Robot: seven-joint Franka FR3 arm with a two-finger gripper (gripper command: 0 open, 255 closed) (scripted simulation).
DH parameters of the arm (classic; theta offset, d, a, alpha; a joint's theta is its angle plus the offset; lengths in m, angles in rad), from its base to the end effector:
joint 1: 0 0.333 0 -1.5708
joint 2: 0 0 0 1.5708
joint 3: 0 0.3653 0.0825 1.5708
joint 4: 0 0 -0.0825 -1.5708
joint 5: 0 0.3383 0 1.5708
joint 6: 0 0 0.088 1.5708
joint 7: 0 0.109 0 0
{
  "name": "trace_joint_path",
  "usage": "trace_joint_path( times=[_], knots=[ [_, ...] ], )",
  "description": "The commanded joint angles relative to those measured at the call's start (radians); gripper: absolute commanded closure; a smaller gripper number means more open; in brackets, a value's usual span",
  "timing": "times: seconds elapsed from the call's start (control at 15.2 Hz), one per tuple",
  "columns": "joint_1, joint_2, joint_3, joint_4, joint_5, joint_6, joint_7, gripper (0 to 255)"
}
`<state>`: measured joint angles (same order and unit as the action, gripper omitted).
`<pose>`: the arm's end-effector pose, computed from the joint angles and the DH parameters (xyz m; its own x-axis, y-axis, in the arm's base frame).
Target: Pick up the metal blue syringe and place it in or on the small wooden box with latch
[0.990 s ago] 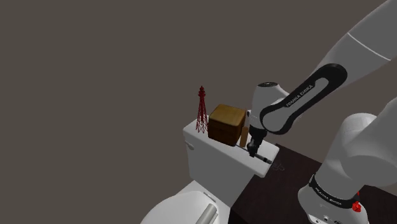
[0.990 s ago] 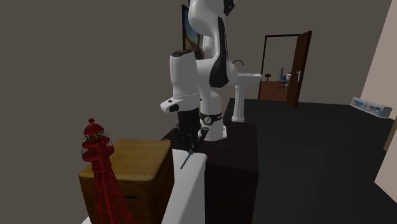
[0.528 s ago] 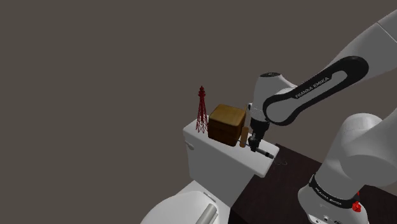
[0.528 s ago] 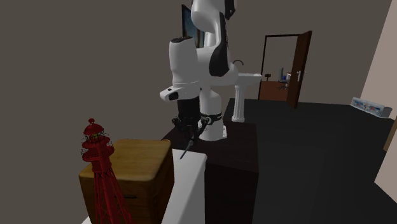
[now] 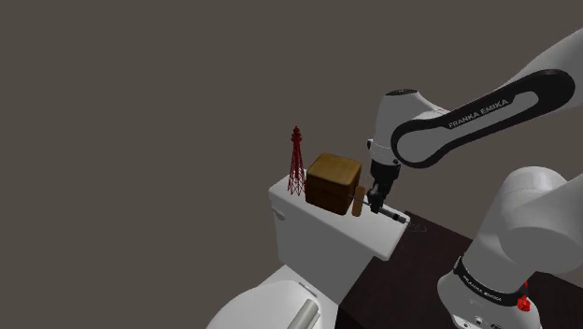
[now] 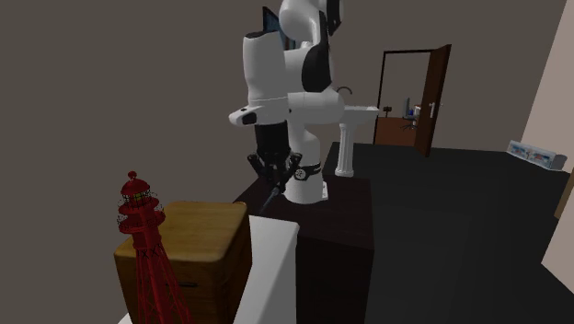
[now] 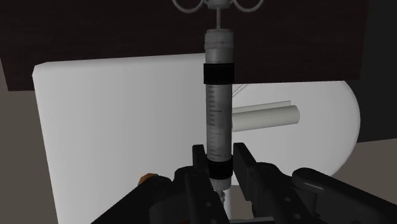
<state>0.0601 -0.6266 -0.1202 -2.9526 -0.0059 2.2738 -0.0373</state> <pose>0.2376 -0.0131 0.3911 0.9986 0.0076 -0.0527 0.0040 -0.9977 -0.0681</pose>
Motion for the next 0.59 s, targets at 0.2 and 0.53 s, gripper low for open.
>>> trace_joint_path(
  times=[0.2, 0.53],
  knots=[
    [-0.001, -0.061, 0.008, 0.038, 0.0, -0.1, 0.009, 255],
    [-0.002, -0.109, 0.014, 0.082, 0.001, -0.192, 0.015, 255]
  ],
)
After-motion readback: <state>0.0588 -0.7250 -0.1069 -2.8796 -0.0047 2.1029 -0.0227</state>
